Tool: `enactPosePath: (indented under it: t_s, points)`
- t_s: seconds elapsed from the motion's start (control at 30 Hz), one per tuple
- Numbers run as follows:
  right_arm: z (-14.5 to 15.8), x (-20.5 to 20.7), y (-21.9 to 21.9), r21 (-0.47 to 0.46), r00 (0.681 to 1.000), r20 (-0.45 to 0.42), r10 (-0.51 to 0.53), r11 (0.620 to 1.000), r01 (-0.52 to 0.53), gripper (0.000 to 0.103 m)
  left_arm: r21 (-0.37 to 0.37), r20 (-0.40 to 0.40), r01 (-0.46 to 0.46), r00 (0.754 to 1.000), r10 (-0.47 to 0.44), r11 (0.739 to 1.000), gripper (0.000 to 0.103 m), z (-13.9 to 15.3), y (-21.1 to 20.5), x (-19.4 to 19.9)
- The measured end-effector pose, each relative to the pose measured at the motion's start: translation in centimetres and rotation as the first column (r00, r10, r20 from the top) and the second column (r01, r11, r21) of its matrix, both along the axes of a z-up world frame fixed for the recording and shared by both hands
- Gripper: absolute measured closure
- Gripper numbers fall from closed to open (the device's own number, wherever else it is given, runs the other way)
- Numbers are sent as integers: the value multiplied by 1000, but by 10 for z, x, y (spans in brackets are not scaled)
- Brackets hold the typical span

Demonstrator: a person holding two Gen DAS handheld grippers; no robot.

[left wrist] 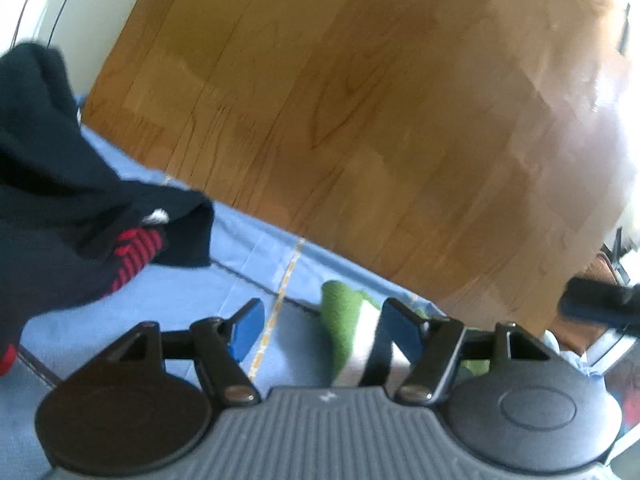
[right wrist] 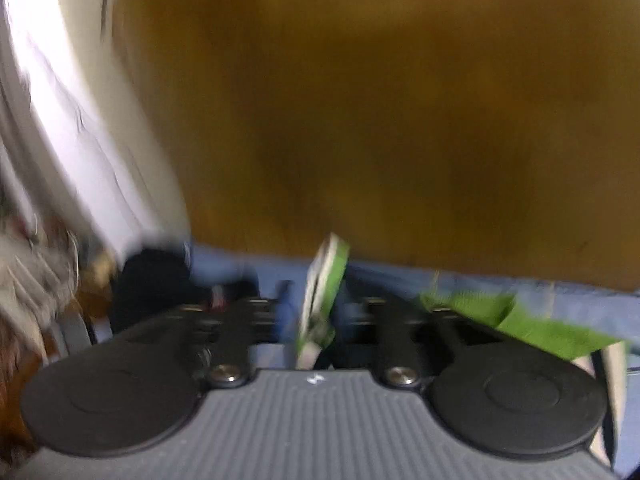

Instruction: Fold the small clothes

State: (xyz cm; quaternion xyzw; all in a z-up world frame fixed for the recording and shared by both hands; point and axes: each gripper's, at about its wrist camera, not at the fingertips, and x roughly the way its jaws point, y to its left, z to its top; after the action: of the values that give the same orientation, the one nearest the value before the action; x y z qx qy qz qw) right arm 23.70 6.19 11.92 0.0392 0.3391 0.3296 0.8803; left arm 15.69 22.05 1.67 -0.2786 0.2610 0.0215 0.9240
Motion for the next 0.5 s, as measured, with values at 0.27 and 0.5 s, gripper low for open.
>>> enactPosePath:
  t_s: [0.27,0.5]
  points:
    - [-26,3,-111,-15,964,81,-255,966,257,58,30,-52,71,996,-69,997,37,-15,-17,12]
    - [-104,24,-188,-154,902,-39,-430,894,420,41,157,-77,139,989,-128,978,40,-25,-48,18]
